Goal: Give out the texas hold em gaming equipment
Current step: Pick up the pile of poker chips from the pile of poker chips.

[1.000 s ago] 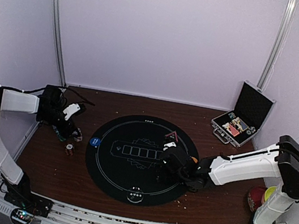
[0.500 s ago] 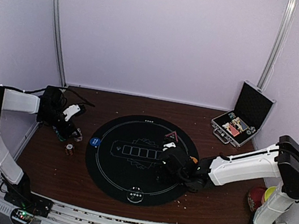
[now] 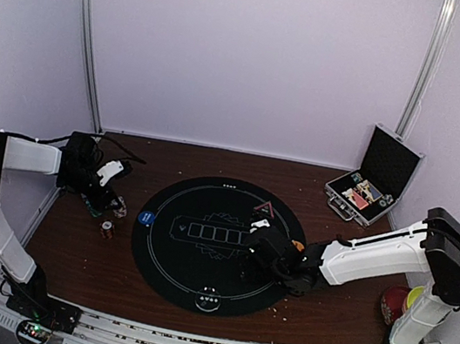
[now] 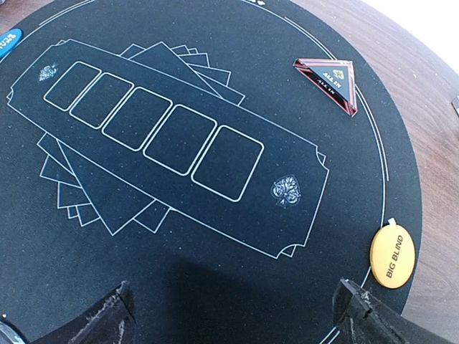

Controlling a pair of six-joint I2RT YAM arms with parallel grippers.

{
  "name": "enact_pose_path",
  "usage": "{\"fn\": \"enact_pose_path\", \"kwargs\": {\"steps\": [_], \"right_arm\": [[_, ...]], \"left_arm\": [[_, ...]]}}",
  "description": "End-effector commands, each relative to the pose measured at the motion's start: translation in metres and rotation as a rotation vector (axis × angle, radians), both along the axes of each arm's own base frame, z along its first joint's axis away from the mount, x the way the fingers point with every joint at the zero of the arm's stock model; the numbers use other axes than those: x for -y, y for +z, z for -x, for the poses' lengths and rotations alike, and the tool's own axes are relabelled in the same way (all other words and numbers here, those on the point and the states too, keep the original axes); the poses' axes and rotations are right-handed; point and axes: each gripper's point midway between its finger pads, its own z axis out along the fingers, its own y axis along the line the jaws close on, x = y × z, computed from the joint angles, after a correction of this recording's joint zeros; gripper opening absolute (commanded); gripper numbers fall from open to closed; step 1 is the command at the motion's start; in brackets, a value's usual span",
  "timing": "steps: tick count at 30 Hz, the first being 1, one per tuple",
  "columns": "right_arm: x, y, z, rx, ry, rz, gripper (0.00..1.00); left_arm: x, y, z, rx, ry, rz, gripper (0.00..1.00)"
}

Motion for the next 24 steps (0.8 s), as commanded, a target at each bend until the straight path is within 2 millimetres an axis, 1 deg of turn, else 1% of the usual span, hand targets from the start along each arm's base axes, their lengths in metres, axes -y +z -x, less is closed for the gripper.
{"fn": "enact_pose_path", "kwargs": {"steps": [1,7,15,20,24], "right_arm": [[-0.005,0.004,-0.002,0.019,-0.002,0.01,0.97],[-0.006,0.004,-0.002,0.018,-0.001,0.013,0.97],[-0.006,0.002,-0.001,0.017,0.0,0.02,0.97],[-0.005,0.002,-0.002,0.018,-0.002,0.022,0.97],[-0.005,0.002,-0.002,0.019,-0.003,0.024,0.97]], "left_arm": [[0.004,0.0,-0.002,0.016,-0.007,0.008,0.45],[0.005,0.004,-0.001,0.026,-0.012,0.014,0.39],[0.006,0.013,0.0,0.04,-0.016,0.026,0.35],[0.007,0.026,0.0,0.071,-0.018,0.031,0.34],[0.009,0.042,-0.001,0.104,-0.029,0.042,0.33]]}}
